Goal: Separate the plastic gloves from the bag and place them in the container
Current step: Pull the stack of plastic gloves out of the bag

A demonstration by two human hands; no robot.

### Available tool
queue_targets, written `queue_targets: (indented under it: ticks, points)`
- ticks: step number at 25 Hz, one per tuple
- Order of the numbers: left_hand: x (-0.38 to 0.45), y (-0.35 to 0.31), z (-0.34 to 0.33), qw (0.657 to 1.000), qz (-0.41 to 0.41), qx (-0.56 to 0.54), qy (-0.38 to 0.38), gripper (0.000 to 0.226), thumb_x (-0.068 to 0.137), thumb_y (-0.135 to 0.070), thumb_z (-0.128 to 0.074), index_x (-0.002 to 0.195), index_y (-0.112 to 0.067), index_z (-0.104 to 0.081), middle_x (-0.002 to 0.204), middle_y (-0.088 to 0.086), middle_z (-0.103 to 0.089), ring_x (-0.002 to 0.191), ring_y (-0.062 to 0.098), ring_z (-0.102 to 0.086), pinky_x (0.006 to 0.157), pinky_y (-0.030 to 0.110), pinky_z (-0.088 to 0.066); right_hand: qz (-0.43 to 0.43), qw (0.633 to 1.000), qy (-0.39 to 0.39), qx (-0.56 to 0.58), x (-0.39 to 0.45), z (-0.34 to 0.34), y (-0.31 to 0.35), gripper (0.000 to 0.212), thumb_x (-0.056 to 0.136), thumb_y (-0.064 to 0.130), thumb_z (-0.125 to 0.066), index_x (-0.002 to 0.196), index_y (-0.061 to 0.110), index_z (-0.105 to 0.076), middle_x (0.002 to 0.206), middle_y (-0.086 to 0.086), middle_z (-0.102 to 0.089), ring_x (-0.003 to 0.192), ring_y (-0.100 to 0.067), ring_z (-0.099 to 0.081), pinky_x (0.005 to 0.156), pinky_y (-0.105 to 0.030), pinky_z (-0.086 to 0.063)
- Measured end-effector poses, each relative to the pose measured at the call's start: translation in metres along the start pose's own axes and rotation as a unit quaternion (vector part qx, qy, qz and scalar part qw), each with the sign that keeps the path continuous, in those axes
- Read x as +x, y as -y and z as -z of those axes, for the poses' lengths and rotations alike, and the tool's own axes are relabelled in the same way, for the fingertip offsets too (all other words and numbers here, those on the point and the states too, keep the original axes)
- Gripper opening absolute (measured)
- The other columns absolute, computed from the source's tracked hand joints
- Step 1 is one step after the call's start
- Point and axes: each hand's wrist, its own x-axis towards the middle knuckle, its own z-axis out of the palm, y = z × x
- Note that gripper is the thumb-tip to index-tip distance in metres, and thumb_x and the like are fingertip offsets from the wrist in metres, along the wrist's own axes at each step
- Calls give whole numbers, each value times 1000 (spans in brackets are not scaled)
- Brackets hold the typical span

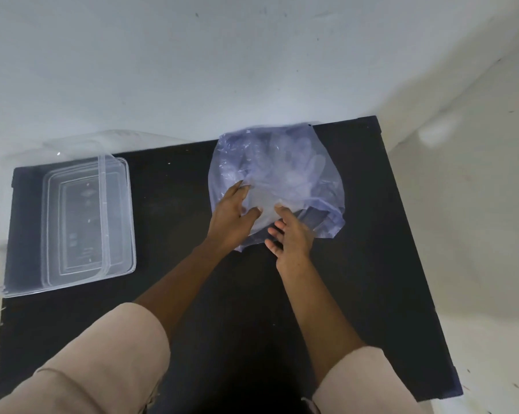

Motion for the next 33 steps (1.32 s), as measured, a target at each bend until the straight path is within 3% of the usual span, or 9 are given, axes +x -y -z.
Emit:
queue_targets:
  ticks: [3, 8, 13, 15, 19, 23, 25, 28, 33]
  points:
    - [-2, 5, 3, 1000, -4, 11, 1, 49, 90, -17, -58, 138, -13, -47, 149, 4, -43, 103, 28, -61, 88, 33, -49, 6, 1000, -26, -3, -1, -13, 4, 31, 70, 39, -81, 81, 17, -63, 88, -4, -71, 85, -21, -70, 64, -34, -55]
    - [-10, 14, 5, 1000, -10, 14, 17, 48, 91, -16, -56, 137, -12, -48, 147, 7, -46, 120, 29, -55, 97, 45, -49, -11, 1000, 4, 10, -10, -24, 8, 34, 66, 34, -83, 86, 19, -59, 99, -8, -68, 91, -26, -68, 69, -38, -56]
    - [-16, 12, 8, 1000, 1, 7, 10, 51, 91, -7, -50, 141, -14, -42, 149, 6, -42, 117, 24, -54, 86, 19, -43, -32, 995, 58, 79, -23, -28, -1, 58, 68, 12, -75, 121, 15, -52, 113, -12, -65, 92, -27, -65, 60, -35, -52]
    - [-18, 9, 13, 1000, 0, 5, 8, 53, 90, -2, -49, 141, -13, -43, 147, 6, -44, 101, 15, -55, 72, 1, -39, -20, 994, 44, 95, -23, -32, -6, 58, 69, 10, -74, 123, 15, -54, 113, -11, -65, 93, -27, -65, 61, -34, -53]
    - [-19, 9, 20, 1000, 8, -20, 2, 53, 87, 2, -49, 138, -14, -46, 143, 3, -48, 83, 5, -50, 65, -4, -38, 17, 995, -43, 88, -10, -37, -9, 36, 78, 11, -75, 108, 14, -56, 105, -9, -63, 93, -29, -65, 74, -43, -61]
    - [-9, 8, 30, 1000, 21, -8, -2, 52, 88, -1, -49, 137, -15, -47, 146, 3, -46, 116, 18, -51, 85, 13, -37, 67, 994, -81, 1, 0, -32, -8, 12, 80, 7, -71, 87, 9, -62, 98, -12, -69, 87, -28, -68, 83, -48, -58]
    - [-4, 12, 35, 1000, 15, 9, 3, 49, 87, -3, -50, 135, -14, -49, 146, 3, -46, 111, 22, -54, 92, 28, -42, 48, 998, -33, 4, -5, -19, -6, 15, 80, 7, -68, 95, 5, -65, 89, -8, -68, 83, -26, -67, 76, -41, -59]
    - [5, 28, 36, 999, 12, 48, 21, 49, 89, -11, -53, 138, -13, -47, 149, 7, -44, 130, 27, -47, 109, 41, -38, 17, 998, 1, 57, -26, 15, -12, 22, 81, 4, -67, 102, 11, -63, 96, -9, -67, 84, -25, -65, 65, -34, -56]
    - [-10, 46, 28, 995, -23, 85, 34, 54, 91, -19, -52, 143, -15, -38, 151, 9, -40, 133, 32, -43, 107, 43, -36, 5, 999, 27, 44, -69, 79, -64, 26, 79, 3, -71, 104, 8, -68, 96, -10, -72, 84, -23, -69, 67, -37, -57]
